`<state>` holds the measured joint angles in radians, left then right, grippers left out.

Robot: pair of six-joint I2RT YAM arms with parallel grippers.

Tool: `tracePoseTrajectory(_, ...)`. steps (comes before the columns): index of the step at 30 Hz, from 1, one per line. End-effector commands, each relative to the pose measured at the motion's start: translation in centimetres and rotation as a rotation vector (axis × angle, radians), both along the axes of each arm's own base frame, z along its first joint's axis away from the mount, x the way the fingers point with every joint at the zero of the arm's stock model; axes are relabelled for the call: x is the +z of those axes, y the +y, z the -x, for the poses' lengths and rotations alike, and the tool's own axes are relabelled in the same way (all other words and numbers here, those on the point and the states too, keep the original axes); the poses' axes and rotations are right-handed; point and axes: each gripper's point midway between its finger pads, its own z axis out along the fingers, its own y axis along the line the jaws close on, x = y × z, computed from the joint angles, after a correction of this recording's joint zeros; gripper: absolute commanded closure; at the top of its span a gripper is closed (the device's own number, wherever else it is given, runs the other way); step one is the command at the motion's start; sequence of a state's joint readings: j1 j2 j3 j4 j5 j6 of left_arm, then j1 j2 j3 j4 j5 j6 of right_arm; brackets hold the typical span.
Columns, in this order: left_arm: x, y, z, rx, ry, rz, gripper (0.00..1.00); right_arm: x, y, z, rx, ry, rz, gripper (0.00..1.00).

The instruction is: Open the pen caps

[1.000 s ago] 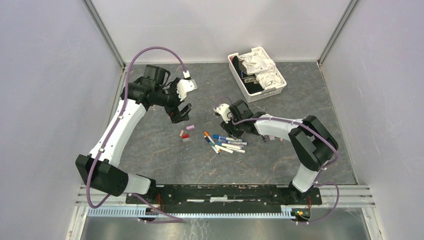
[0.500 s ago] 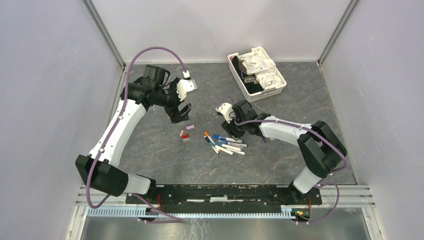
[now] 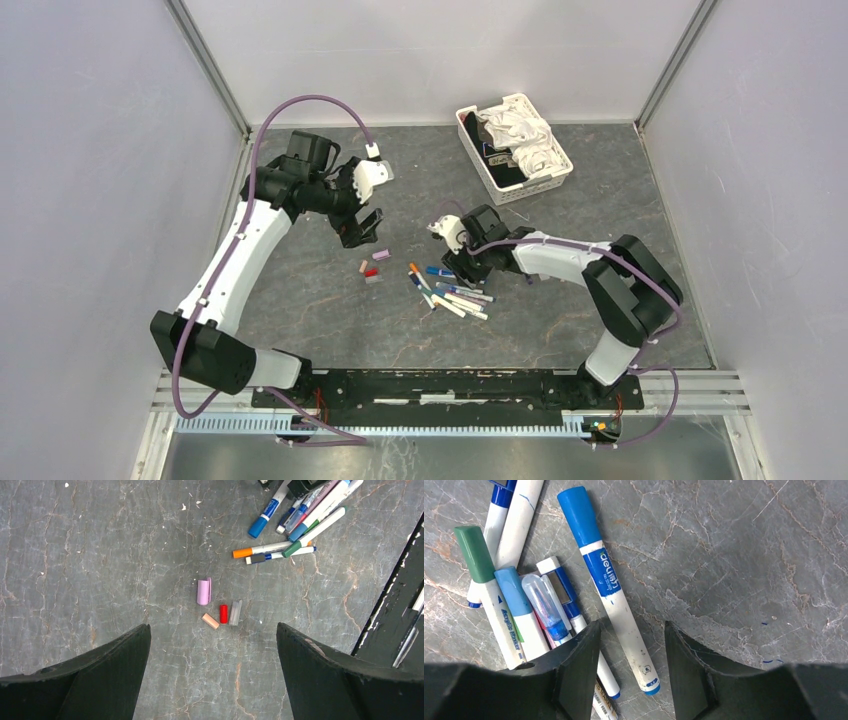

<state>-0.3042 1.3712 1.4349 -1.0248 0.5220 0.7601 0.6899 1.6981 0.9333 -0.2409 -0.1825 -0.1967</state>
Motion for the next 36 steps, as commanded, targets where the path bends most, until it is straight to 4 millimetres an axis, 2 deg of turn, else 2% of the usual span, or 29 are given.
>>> tracePoseTrajectory(1, 0.6, 0.3, 0.5, -0.005, -0.014, -0.002, 0.0, -0.1, 0.4, -0.7, 0.005, 0.002, 0.005, 0.46)
tracePoseTrajectory(7, 0.3, 0.2, 0.8, -0.009, -0.003, 0.001, 0.0, 0.1, 0.5, -1.8, -0.006, 0.005, -0.011, 0.53)
tracePoseTrajectory(13, -0.4, 0.0, 1.2, -0.027, 0.016, 0.005, 0.0, 0.1, 0.5, -2.1, -0.015, 0.032, -0.042, 0.72)
tracePoseTrajectory(18, -1.7, 0.3, 2.3, -0.093, 0.039, -0.024, 0.0, 0.3, 1.0, -1.5, 0.004, 0.058, -0.069, 0.8)
tracePoseTrajectory(22, -1.9, 0.3, 2.5, -0.113, 0.042, -0.024, 0.0, 1.0, 1.5, -1.4, 0.012, 0.062, -0.099, 0.99)
tracePoseTrajectory(25, -2.2, -0.4, 3.4, -0.185, 0.036, 0.008, 0.0, 2.3, 2.1, -1.8, 0.012, 0.05, -0.133, 1.0)
tracePoseTrajectory(29, -3.1, -1.1, 4.2, -0.29, -0.012, 0.038, 0.0, 5.8, 4.0, -1.5, 0.04, 0.071, -0.234, 1.0)
tracePoseTrajectory(33, -3.9, -1.7, 3.2, -0.351, -0.073, 0.036, 0.0, 9.6, 6.3, 0.9, 0.121, 0.163, -0.401, 1.0)
tracePoseTrajectory(36, -4.8, -2.4, 2.5, -0.404, -0.081, 0.007, 0.0, 11.1, 7.6, 3.5, 0.2, 0.263, -0.5, 1.0)
